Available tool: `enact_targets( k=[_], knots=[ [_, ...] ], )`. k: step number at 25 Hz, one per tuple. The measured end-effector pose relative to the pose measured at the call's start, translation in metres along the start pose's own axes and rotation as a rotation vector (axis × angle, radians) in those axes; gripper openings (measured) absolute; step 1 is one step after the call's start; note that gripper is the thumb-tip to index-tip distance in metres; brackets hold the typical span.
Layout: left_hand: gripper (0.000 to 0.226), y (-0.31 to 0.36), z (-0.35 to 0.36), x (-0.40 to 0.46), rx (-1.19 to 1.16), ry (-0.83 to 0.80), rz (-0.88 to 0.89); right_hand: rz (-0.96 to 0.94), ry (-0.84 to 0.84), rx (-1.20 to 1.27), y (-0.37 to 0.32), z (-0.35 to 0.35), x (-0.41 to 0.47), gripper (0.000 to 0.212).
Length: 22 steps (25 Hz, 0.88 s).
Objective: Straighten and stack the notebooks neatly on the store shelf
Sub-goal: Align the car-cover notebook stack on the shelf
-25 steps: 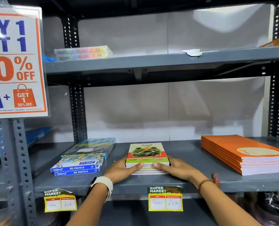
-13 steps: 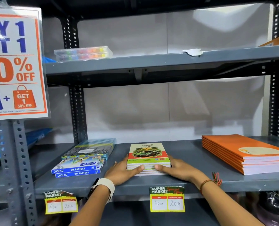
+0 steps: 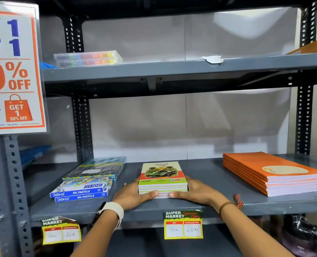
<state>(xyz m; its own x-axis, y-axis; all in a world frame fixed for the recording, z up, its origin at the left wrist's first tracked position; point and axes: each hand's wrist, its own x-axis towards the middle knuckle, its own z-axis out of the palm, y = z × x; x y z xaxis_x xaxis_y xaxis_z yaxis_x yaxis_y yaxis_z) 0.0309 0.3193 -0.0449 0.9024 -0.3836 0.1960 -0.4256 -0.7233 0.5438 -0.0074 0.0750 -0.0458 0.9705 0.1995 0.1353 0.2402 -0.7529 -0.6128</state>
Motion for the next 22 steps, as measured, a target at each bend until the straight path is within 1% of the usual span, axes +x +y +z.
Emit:
enact_targets(
  k=[4,7,9,10,11,13,14,15,16,18,20,22],
  knots=[
    [0.067,0.002,0.0,-0.003,0.006,0.002,0.001,0.009,0.001,-0.022,0.001,0.001,0.001,0.075],
    [0.068,0.003,-0.001,-0.003,0.006,0.006,0.001,0.017,0.004,-0.029,0.001,0.001,0.002,0.08],
    [0.069,0.003,0.0,-0.001,0.001,-0.004,0.002,0.028,0.014,0.015,0.0,0.002,0.002,0.079],
    [0.073,0.002,-0.001,0.0,-0.027,-0.024,-0.009,0.033,0.033,0.052,-0.001,0.003,0.002,0.08],
    [0.082,0.003,-0.001,0.0,-0.081,-0.042,-0.034,0.037,0.056,0.084,-0.001,0.002,0.001,0.082],
    [0.103,0.004,-0.005,0.003,-0.207,-0.049,-0.143,0.054,0.096,0.139,-0.005,-0.001,0.002,0.086],
    [0.107,0.007,-0.008,0.006,-0.277,-0.046,-0.198,0.074,0.108,0.167,-0.007,-0.002,0.001,0.088],
    [0.104,0.011,-0.011,0.009,-0.347,-0.029,-0.222,0.105,0.117,0.192,-0.011,-0.003,0.0,0.092],
    [0.098,0.016,-0.013,0.015,-0.409,0.017,-0.217,0.144,0.128,0.227,-0.015,-0.005,-0.002,0.098],
    [0.081,0.034,-0.018,0.031,-0.416,0.191,-0.18,0.19,0.206,0.319,-0.028,-0.014,-0.002,0.104],
    [0.068,0.062,-0.021,0.05,-0.385,0.364,-0.15,0.16,0.33,0.347,-0.043,-0.033,-0.002,0.098],
    [0.063,0.099,-0.016,0.071,-0.37,0.45,-0.103,0.124,0.433,0.293,-0.05,-0.064,-0.004,0.092]
  ],
)
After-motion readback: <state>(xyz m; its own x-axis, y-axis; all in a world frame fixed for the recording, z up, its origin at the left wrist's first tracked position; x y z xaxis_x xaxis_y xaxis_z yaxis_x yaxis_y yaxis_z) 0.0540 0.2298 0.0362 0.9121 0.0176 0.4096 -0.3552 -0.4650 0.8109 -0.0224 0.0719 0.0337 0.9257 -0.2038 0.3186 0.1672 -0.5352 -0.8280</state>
